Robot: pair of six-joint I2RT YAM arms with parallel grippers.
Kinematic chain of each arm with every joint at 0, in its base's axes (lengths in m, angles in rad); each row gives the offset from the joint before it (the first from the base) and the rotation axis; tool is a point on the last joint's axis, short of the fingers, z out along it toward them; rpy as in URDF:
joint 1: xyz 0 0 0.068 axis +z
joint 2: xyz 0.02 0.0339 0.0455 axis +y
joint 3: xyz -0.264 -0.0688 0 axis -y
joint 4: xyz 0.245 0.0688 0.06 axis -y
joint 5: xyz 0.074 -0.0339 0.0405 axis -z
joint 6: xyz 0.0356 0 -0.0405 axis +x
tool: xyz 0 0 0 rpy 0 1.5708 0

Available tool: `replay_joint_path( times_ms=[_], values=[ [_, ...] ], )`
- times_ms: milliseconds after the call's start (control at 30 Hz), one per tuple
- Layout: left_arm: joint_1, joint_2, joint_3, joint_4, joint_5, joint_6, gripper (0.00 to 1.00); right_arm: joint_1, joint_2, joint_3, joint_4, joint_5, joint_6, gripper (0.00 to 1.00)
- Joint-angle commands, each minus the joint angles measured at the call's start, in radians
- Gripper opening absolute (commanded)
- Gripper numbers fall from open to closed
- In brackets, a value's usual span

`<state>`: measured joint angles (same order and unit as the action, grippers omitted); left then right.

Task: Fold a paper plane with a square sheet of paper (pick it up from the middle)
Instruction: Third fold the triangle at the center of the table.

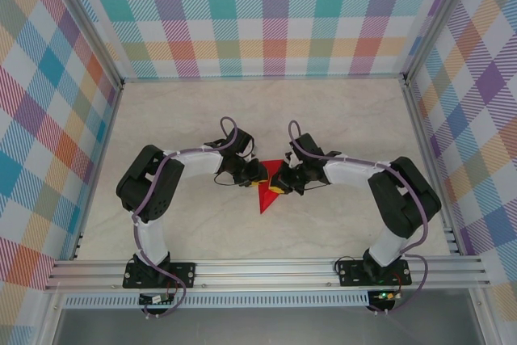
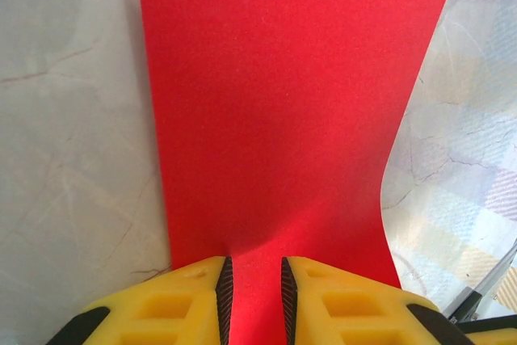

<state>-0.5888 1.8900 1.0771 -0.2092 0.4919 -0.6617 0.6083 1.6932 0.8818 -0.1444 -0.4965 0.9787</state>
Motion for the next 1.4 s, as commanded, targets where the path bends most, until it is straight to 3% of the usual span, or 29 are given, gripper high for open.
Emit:
replay_joint_path(
  times_ms=[0,333,833,1067,1367],
  values=[
    [-0.012,-0.003,0.023,-0.029,-0.004,0.019,0.25,-0.005,0.030,0.036,0.007,-0.028,-0.036,0.03],
    [-0.013,-0.046,0.028,-0.043,-0.009,0.013,0.25,0.001,0.098,0.073,-0.016,-0.066,-0.099,0.03],
    [-0.011,-0.229,-0.102,-0.058,-0.164,-0.046,0.26,0.015,0.169,0.124,-0.025,-0.091,-0.163,0.03],
    [-0.012,-0.288,-0.184,-0.022,-0.119,-0.074,0.22,0.015,0.193,0.143,-0.037,-0.088,-0.175,0.03],
    [-0.024,-0.317,-0.255,0.057,0.017,-0.075,0.18,0.015,0.206,0.149,-0.055,-0.091,-0.195,0.03]
  ],
)
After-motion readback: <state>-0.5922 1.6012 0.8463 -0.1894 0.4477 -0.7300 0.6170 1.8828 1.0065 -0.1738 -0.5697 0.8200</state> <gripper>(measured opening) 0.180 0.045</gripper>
